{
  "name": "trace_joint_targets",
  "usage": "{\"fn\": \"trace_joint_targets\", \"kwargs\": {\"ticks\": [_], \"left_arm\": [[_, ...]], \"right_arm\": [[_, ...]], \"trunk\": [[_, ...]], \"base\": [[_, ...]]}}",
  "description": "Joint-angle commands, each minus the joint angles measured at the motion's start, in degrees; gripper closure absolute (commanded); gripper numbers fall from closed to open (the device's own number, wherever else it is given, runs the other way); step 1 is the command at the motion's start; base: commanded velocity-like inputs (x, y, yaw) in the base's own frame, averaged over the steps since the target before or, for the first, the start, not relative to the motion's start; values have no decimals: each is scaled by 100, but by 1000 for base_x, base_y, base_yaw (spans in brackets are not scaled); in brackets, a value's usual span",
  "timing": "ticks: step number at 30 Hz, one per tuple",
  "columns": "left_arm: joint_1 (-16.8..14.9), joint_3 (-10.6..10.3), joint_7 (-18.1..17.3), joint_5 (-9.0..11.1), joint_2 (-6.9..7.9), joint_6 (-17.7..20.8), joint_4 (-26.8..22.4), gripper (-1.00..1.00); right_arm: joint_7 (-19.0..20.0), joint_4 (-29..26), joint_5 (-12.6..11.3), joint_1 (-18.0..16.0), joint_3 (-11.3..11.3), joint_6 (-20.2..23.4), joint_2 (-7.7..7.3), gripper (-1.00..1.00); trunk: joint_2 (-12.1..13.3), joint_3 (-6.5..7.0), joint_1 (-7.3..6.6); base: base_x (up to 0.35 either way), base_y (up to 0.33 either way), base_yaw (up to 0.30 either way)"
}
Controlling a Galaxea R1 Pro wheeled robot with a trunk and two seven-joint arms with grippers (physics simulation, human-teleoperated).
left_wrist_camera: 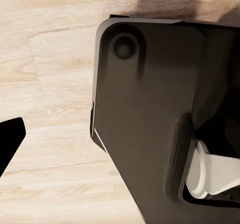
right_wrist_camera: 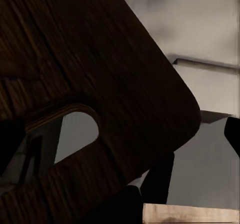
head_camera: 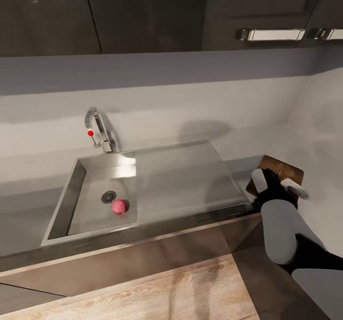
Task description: In the kitchen, take the Vidalia onion out of the sink, dice it on the chopping board with the paring knife, put the diced onion into the bowl on the countertop, then place both the paring knife and the chopping board into the sink.
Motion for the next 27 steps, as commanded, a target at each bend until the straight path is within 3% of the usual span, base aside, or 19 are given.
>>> {"fn": "trace_joint_targets", "kwargs": {"ticks": [1, 20, 27], "left_arm": [[3, -3, -3, 60, 1, 1, -9, -100], [3, -3, -3, 60, 1, 0, -9, -100], [3, -3, -6, 60, -15, 2, 23, -100]], "right_arm": [[-46, -25, -15, -3, -44, 59, 1, -100], [-62, -21, -33, -3, -112, 85, 7, -100], [-26, 30, -213, -3, -125, 107, -4, -100]], "trunk": [[-9, -8, 3], [-9, -8, 3], [-9, -8, 3]], "base": [[0, 0, 0], [0, 0, 0], [0, 0, 0]]}}
